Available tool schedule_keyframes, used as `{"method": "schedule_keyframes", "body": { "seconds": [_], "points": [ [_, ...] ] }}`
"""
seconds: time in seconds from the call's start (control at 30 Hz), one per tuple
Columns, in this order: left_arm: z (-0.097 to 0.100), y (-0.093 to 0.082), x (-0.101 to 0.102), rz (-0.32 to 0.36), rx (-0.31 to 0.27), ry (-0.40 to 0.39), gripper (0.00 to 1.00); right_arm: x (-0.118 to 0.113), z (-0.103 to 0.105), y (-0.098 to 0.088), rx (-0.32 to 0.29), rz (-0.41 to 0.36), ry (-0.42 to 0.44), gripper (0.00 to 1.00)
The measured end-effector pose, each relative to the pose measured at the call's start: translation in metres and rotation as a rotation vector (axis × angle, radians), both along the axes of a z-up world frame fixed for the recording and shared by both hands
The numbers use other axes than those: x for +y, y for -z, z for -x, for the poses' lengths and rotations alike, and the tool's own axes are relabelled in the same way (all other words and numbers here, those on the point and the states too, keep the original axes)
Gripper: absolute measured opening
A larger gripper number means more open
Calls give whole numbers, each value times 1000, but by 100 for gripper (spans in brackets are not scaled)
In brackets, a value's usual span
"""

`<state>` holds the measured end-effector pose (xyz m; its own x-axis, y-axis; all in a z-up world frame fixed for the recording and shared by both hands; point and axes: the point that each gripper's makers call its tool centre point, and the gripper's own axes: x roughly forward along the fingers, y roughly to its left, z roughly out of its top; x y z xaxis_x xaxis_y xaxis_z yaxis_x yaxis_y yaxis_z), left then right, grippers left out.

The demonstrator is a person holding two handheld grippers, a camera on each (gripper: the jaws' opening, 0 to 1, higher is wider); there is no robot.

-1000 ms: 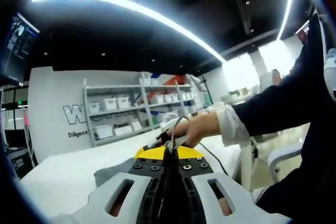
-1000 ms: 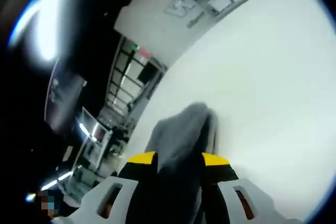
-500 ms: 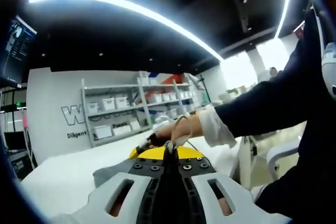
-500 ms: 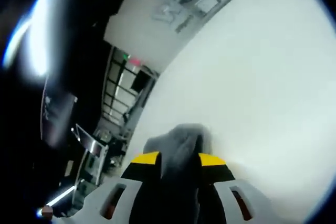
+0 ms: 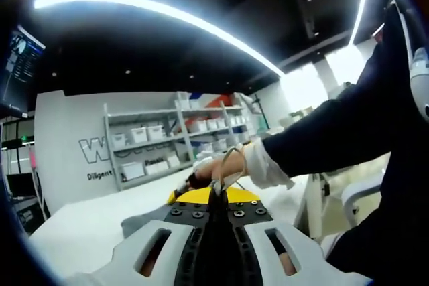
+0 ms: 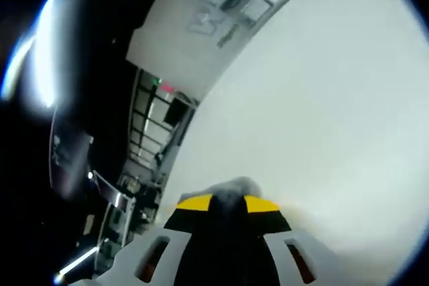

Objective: Open the folded towel by lifting each exposed corner and separating the folded layers until the towel lies flat within the target outline without major curled edges

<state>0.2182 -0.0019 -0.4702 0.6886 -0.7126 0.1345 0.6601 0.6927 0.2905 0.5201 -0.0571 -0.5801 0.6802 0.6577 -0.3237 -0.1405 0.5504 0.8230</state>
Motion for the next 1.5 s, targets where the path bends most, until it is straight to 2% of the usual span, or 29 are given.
{"method": "schedule_keyframes", "body": {
  "seconds": [0.3, 0.37, 0.5, 0.63, 0.77, 1.17, 1.5],
  "points": [
    [-2, 5, 0, -33, -9, -17, 4, 1, -14, -3, -21, 11, -6, 3],
    [-2, 4, 1, -33, -15, -19, 4, 4, -19, -11, -37, -15, -7, 3],
    [-2, 1, 5, -33, -24, -30, 4, 9, -25, -21, -50, -15, -16, 2],
    [-2, -4, 15, -27, -36, -49, 4, 13, -40, -32, -59, -28, -24, 2],
    [-2, -10, 27, -26, -57, -70, 4, 20, -46, -39, -65, -34, -34, 1],
    [-5, -19, 65, -7, -80, -146, 4, 36, -56, -53, -94, -42, -69, 2],
    [-5, -27, 92, 18, -90, -197, 4, 37, -58, -58, -115, -16, -95, 2]
  ]
}}
